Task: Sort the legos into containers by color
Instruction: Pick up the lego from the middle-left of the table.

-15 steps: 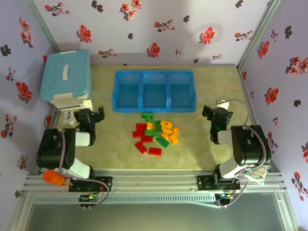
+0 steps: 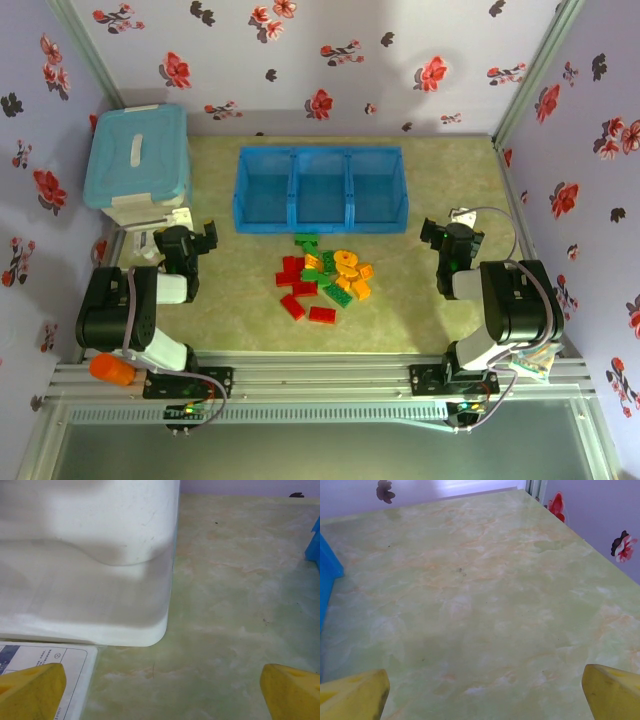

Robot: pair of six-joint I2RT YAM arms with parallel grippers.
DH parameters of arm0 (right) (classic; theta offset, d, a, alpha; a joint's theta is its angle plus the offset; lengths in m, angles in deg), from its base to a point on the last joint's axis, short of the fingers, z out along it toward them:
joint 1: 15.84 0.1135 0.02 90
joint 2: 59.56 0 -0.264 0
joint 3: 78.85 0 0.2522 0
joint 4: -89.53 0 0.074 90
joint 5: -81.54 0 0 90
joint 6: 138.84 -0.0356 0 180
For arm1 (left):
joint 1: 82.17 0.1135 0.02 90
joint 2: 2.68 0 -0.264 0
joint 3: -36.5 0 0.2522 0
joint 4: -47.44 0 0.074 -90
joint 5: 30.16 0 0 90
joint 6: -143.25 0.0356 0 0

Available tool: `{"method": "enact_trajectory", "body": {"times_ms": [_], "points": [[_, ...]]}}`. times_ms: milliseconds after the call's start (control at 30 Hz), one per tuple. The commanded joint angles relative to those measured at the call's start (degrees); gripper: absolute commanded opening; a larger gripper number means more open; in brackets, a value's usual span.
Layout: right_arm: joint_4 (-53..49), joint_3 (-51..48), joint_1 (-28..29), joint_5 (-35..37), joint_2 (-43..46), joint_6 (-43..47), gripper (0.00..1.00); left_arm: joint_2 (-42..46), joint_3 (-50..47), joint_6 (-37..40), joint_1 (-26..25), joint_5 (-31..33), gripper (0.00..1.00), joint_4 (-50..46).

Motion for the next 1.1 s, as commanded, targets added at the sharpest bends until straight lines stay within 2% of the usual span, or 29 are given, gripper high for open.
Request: {"method": "enact_trajectory", "body": {"times_ms": [0,933,1000,1067], "points": [[1.9,0.9,-0.5,-0.4,-0.4,0.7,0.99,-0.6,1.3,1.4,0.5,-0.4,1.00,2.0],[2.0,0.9,-0.5,-0.5,-0.3,0.7,0.99,-0.6,1.5,1.3,0.5,-0.4,1.00,1.8],[-0.7,1.5,-0.2,-2.6,2.6,2.0,0.99,0.8,0.2,1.6,-1.1,4.4,1.00,3.8],[-12.8,4.2,1.2,-5.1,11.4,4.5,0.99,7.4,-0.8,5.2,-4.6,10.2,1.00,0.9]]}}
